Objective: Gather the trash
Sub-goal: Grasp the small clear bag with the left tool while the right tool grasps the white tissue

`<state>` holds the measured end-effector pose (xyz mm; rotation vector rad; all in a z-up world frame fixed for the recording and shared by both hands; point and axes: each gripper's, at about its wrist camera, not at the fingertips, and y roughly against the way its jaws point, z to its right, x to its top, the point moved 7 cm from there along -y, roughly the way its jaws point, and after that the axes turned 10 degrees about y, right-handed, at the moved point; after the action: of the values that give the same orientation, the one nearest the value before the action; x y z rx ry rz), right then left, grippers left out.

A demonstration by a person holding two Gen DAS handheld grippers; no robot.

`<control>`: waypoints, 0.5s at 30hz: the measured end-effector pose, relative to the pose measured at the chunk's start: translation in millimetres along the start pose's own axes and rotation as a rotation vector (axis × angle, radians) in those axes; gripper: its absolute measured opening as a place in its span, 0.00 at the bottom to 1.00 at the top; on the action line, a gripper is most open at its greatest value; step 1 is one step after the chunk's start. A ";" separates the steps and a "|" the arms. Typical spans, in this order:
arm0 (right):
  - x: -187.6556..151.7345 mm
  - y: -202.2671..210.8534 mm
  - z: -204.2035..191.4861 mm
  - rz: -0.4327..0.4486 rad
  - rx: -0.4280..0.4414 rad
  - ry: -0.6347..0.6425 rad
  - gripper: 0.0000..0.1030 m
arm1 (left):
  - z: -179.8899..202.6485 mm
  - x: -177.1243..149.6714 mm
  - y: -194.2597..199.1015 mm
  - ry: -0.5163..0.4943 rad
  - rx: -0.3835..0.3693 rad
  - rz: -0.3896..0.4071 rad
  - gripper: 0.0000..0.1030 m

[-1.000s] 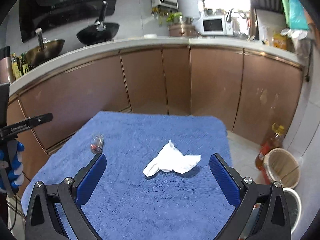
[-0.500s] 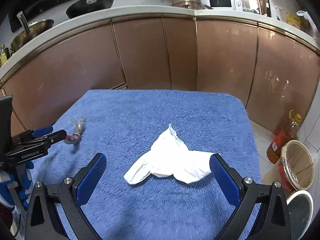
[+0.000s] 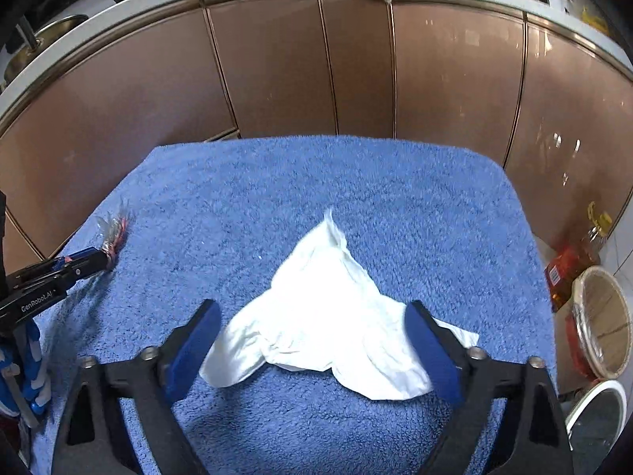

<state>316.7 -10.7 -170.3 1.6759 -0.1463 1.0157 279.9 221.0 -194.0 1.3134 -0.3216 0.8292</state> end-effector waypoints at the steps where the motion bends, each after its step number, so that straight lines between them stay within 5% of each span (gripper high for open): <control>1: -0.3 -0.9 1.0 -0.003 0.006 -0.008 0.80 | -1.1 0.4 -1.7 0.006 -0.004 -0.005 0.18; 15: -5.8 0.6 21.5 -0.012 0.024 -0.107 0.25 | -5.8 2.6 -5.6 0.036 -0.033 -0.021 0.15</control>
<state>324.4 -31.2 -174.1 1.7516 -0.1953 0.9223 284.1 227.2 -197.9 1.2681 -0.2915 0.8252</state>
